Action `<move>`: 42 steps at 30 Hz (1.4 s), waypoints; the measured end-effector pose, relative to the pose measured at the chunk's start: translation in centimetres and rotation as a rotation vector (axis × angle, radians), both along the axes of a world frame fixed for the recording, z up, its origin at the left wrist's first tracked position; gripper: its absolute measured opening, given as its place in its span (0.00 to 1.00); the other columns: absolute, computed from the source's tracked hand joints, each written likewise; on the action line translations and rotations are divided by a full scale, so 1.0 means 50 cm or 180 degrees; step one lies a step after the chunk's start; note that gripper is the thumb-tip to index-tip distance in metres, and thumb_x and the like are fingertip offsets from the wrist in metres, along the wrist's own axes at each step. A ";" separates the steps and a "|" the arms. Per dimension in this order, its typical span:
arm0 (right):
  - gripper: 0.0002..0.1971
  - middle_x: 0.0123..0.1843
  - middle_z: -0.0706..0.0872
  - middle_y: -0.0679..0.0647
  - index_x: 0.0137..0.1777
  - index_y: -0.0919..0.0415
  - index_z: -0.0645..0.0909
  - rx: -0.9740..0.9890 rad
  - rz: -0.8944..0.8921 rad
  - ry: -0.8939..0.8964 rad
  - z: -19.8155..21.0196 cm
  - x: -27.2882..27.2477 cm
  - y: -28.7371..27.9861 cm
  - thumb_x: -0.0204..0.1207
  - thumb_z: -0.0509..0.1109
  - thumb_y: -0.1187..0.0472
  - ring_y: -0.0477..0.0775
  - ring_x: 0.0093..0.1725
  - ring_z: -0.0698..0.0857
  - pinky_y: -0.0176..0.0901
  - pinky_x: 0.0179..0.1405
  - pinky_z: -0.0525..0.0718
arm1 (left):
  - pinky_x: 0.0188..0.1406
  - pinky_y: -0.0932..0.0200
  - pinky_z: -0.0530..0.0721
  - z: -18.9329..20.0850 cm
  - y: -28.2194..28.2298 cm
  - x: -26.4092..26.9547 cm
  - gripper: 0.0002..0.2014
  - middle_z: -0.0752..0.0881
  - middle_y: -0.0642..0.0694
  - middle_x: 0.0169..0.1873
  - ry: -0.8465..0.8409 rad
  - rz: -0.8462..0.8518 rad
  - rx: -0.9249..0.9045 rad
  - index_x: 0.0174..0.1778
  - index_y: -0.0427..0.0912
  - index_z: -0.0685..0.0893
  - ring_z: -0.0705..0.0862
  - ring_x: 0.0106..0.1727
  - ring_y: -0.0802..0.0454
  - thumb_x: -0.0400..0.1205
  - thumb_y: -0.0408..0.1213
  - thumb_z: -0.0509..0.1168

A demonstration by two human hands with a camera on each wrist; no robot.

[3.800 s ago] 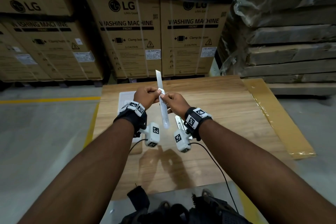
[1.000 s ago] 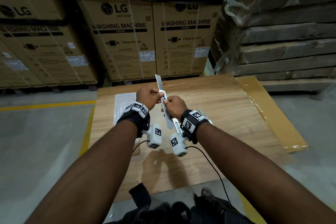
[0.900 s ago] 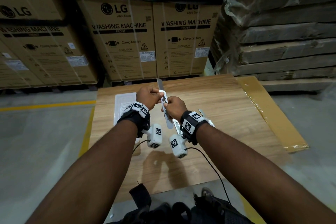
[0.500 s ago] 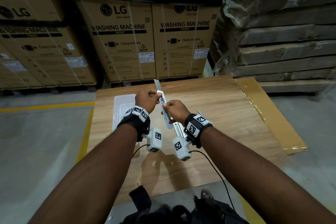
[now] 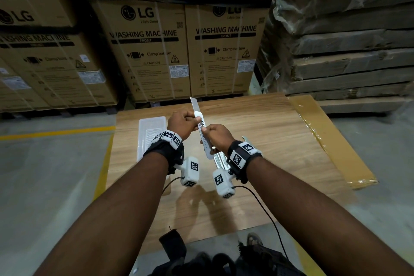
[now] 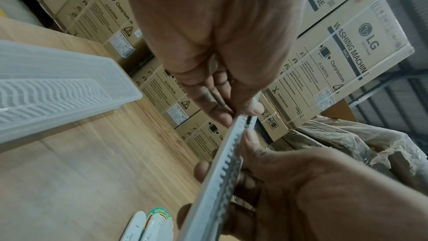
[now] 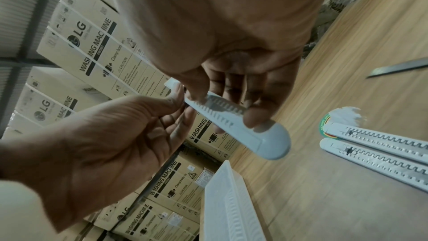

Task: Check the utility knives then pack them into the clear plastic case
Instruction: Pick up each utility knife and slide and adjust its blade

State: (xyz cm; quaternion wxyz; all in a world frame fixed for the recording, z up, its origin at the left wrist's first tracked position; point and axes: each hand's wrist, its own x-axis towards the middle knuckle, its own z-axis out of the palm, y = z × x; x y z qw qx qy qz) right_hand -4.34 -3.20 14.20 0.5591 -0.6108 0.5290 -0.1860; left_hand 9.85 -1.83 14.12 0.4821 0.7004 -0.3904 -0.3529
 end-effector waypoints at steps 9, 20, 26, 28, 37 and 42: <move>0.13 0.43 0.93 0.62 0.39 0.61 0.81 -0.0352 -0.0032 0.0422 -0.008 0.016 -0.008 0.83 0.63 0.56 0.48 0.27 0.84 0.42 0.30 0.83 | 0.32 0.73 0.86 0.005 0.009 -0.008 0.07 0.88 0.43 0.36 -0.0313 0.0002 -0.0066 0.52 0.35 0.88 0.87 0.32 0.59 0.79 0.30 0.71; 0.08 0.46 0.92 0.61 0.45 0.62 0.83 -0.0080 0.0049 0.0333 -0.005 0.017 -0.005 0.81 0.64 0.62 0.59 0.36 0.86 0.54 0.36 0.89 | 0.32 0.73 0.85 0.001 0.009 -0.005 0.07 0.88 0.46 0.33 -0.0369 0.0073 -0.0074 0.53 0.37 0.88 0.87 0.33 0.58 0.79 0.32 0.72; 0.11 0.48 0.92 0.61 0.43 0.61 0.82 -0.0048 0.0054 0.0093 0.000 0.016 -0.003 0.82 0.64 0.56 0.63 0.48 0.90 0.49 0.36 0.87 | 0.34 0.71 0.87 -0.003 0.010 -0.006 0.07 0.90 0.41 0.41 -0.0111 0.0084 -0.0062 0.52 0.35 0.89 0.88 0.35 0.58 0.81 0.34 0.70; 0.13 0.48 0.92 0.61 0.43 0.60 0.82 0.0060 0.0110 -0.0014 0.001 0.015 0.000 0.82 0.65 0.52 0.61 0.47 0.89 0.52 0.39 0.89 | 0.33 0.71 0.87 -0.001 0.011 -0.005 0.07 0.89 0.42 0.40 -0.0035 0.0210 -0.0145 0.52 0.35 0.88 0.88 0.35 0.56 0.81 0.33 0.70; 0.20 0.44 0.90 0.59 0.51 0.61 0.83 0.0369 0.0135 -0.0202 -0.007 -0.005 0.016 0.84 0.61 0.44 0.55 0.38 0.88 0.44 0.32 0.86 | 0.41 0.65 0.90 0.001 0.016 0.000 0.08 0.90 0.42 0.42 0.0104 0.0035 -0.0046 0.53 0.36 0.88 0.90 0.39 0.55 0.80 0.33 0.71; 0.19 0.43 0.90 0.60 0.50 0.63 0.84 0.0126 -0.0014 -0.0165 -0.011 0.001 0.018 0.84 0.62 0.46 0.50 0.32 0.88 0.41 0.26 0.85 | 0.46 0.58 0.91 0.004 0.016 -0.002 0.08 0.90 0.41 0.42 0.0143 0.0085 -0.0028 0.53 0.35 0.87 0.90 0.41 0.53 0.80 0.33 0.71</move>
